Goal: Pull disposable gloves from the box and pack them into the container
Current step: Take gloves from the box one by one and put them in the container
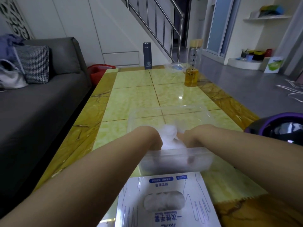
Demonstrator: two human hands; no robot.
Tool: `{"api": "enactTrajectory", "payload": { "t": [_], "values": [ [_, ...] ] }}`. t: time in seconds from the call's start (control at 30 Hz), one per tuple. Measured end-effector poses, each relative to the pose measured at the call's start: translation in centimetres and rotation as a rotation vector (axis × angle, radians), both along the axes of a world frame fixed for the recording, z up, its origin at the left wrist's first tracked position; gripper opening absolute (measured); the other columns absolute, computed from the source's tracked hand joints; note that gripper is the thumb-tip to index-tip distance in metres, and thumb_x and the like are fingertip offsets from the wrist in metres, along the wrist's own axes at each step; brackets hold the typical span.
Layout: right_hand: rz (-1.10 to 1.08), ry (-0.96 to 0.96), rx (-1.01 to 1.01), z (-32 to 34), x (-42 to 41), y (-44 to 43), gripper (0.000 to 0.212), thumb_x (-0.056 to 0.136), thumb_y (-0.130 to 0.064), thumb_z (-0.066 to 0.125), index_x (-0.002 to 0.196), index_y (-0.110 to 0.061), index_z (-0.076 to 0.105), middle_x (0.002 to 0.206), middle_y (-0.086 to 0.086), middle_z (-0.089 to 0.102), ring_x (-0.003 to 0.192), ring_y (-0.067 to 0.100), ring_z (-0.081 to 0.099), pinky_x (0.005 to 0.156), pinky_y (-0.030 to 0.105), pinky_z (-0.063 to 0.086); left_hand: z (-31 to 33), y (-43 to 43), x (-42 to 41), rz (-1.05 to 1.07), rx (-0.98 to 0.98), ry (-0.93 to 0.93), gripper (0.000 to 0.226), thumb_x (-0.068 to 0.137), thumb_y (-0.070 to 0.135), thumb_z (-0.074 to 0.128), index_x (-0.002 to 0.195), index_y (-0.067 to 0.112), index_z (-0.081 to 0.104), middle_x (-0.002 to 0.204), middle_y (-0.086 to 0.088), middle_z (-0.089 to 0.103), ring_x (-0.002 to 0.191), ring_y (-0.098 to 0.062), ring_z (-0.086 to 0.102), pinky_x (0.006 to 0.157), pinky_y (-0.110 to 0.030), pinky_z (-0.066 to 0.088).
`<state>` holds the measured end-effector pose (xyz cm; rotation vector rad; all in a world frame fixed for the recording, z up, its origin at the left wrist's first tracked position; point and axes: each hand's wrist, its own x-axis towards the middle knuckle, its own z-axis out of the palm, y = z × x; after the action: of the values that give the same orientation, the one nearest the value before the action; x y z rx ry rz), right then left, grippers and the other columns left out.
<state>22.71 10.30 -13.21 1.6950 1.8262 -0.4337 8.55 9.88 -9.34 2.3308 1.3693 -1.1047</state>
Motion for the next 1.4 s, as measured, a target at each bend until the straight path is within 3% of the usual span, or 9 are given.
{"api": "enactTrajectory", "payload": {
  "t": [0.13,0.23,0.4,0.5,0.6,0.73,0.87,1.13,1.4],
  "values": [
    [-0.047,0.048,0.007,1.3,-0.8,-0.8,0.065,0.087,-0.03,0.065,0.142,-0.008,0.037,0.147,0.009,0.04,0.126,0.032,0.047,0.097,0.038,0.042,2.9,-0.6,-1.9,-0.034,0.052,-0.126,0.042,0.095,0.041,0.05,0.113,0.004,0.061,0.117,-0.006,0.064,0.103,-0.022,0.06,0.099,-0.037,0.044],
    [0.017,0.009,0.072,4.0,-1.0,-2.3,0.075,0.08,-0.037,0.073,0.14,-0.006,0.041,0.137,0.009,0.051,0.114,0.028,0.058,0.091,0.033,0.049,4.9,-1.7,-4.3,0.037,0.128,-0.346,0.032,0.095,0.029,0.05,0.112,0.006,0.066,0.115,-0.004,0.068,0.103,-0.019,0.063,0.098,-0.037,0.047],
    [0.223,0.154,0.418,8.7,-1.3,-6.8,0.044,0.093,-0.031,0.058,0.133,-0.015,0.053,0.131,0.001,0.057,0.117,0.018,0.053,0.096,0.029,0.043,6.0,-4.6,-7.7,0.052,0.315,-0.54,0.03,0.095,0.026,0.053,0.118,0.013,0.066,0.118,-0.001,0.066,0.102,-0.017,0.061,0.091,-0.03,0.048],
    [0.307,0.407,0.705,9.7,-2.5,-10.4,0.024,0.091,-0.027,0.061,0.113,-0.02,0.067,0.1,-0.011,0.065,0.079,0.0,0.054,0.072,0.019,0.044,5.9,-6.6,-9.1,0.035,0.456,-0.682,0.023,0.094,0.024,0.055,0.115,0.019,0.065,0.103,0.008,0.064,0.082,-0.004,0.054,0.068,-0.011,0.04],
    [0.411,0.447,0.544,7.7,-4.2,-13.7,0.021,0.092,-0.026,0.06,0.11,-0.024,0.069,0.087,-0.018,0.06,0.07,-0.003,0.05,0.063,0.01,0.036,5.0,-9.2,-9.7,0.05,0.455,-0.777,0.012,0.092,0.024,0.059,0.102,0.021,0.066,0.086,0.015,0.059,0.078,-0.003,0.055,0.063,-0.013,0.041],
    [0.407,0.324,0.307,3.1,-5.4,-15.3,0.035,0.095,-0.032,0.056,0.128,-0.022,0.059,0.116,-0.002,0.063,0.101,0.016,0.057,0.079,0.024,0.041,1.9,-12.1,-9.6,0.048,0.291,-0.632,0.029,0.088,0.03,0.065,0.116,0.021,0.061,0.116,0.003,0.061,0.095,-0.011,0.056,0.079,-0.02,0.043],
    [0.211,0.48,0.4,0.9,-5.8,-15.2,0.025,0.092,-0.032,0.06,0.113,-0.023,0.069,0.096,-0.007,0.058,0.099,0.017,0.058,0.078,0.028,0.043,-2.0,-13.7,-9.3,0.125,0.179,-0.58,0.071,0.081,0.039,0.07,0.143,0.027,0.037,0.148,-0.002,0.032,0.13,-0.022,0.039,0.106,-0.035,0.036],
    [0.249,0.386,0.469,-1.6,-6.7,-15.0,0.014,0.088,-0.023,0.061,0.095,-0.022,0.073,0.088,-0.005,0.058,0.087,0.019,0.056,0.055,0.024,0.029,-3.8,-14.3,-9.7,0.163,0.126,-0.647,0.052,0.085,0.04,0.066,0.134,0.037,0.049,0.157,0.001,0.013,0.143,-0.026,0.016,0.111,-0.042,0.026],
    [0.231,0.503,0.392,-0.1,-5.9,-14.5,0.019,0.088,-0.024,0.064,0.105,-0.023,0.073,0.094,-0.006,0.065,0.083,0.01,0.053,0.071,0.023,0.037,-3.7,-14.9,-9.0,0.18,0.077,-0.551,0.042,0.091,0.045,0.056,0.131,0.031,0.056,0.16,-0.002,-0.006,0.145,-0.028,-0.009,0.115,-0.047,0.011]
  ]
}}
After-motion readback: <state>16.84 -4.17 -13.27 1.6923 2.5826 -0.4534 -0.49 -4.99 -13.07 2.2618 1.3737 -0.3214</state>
